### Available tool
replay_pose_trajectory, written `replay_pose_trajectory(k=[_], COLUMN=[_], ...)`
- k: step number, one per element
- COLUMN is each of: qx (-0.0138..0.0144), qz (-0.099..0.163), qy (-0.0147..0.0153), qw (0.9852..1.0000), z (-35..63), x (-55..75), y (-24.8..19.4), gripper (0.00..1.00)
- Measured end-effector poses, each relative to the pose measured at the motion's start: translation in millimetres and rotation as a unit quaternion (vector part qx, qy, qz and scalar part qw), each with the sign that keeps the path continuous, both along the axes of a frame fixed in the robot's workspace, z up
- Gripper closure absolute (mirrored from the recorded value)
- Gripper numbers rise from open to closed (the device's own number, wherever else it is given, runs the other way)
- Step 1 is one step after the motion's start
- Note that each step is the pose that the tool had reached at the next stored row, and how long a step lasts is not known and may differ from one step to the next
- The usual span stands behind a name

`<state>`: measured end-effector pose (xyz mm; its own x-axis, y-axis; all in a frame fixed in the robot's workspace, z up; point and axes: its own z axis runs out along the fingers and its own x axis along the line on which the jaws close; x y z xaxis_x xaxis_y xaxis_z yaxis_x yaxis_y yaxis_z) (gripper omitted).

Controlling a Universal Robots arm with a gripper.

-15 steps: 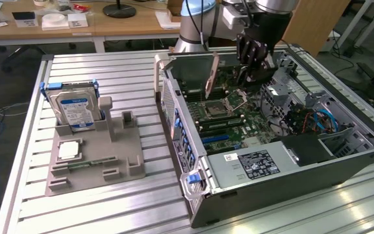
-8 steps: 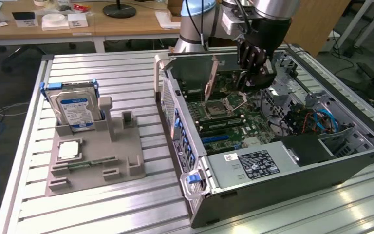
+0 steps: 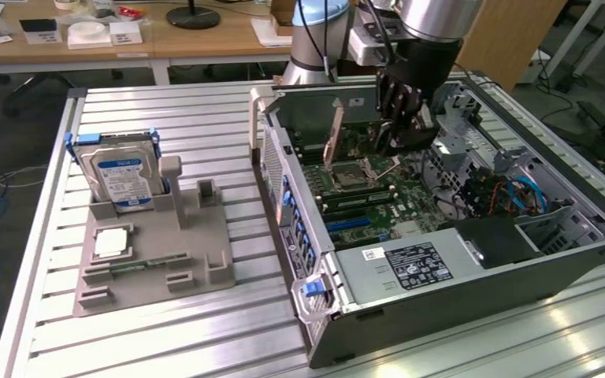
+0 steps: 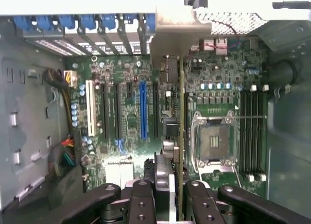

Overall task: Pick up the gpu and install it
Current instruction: 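Insert the gpu into the slot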

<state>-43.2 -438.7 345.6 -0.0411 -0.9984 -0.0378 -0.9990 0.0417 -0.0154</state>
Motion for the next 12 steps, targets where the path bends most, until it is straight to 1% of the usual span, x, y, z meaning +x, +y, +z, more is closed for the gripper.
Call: replay_pose_trajectory(k=[1, 2, 4, 5, 9, 12], qx=[-0.0001, 0.0, 0.0001, 0.0001, 0.0, 0.0], qz=[0.0, 0.0, 0.0, 0.0, 0.0, 0.003], qy=[0.0, 0.0001, 0.0, 0.0, -0.0001, -0.0001], qw=[1.0, 1.0, 1.0, 1.0, 1.0, 1.0], z=[-1.1, -2.0, -3.1, -3.7, -4.7, -8.7], x=[-0.9, -1.1, -1.1, -1.1, -1.1, -1.1], y=[-0.5, -2.3, -9.6, -11.4, -12.0, -12.0], gripper=[0.72, 0.72, 0.72, 0.72, 0.72, 0.72])
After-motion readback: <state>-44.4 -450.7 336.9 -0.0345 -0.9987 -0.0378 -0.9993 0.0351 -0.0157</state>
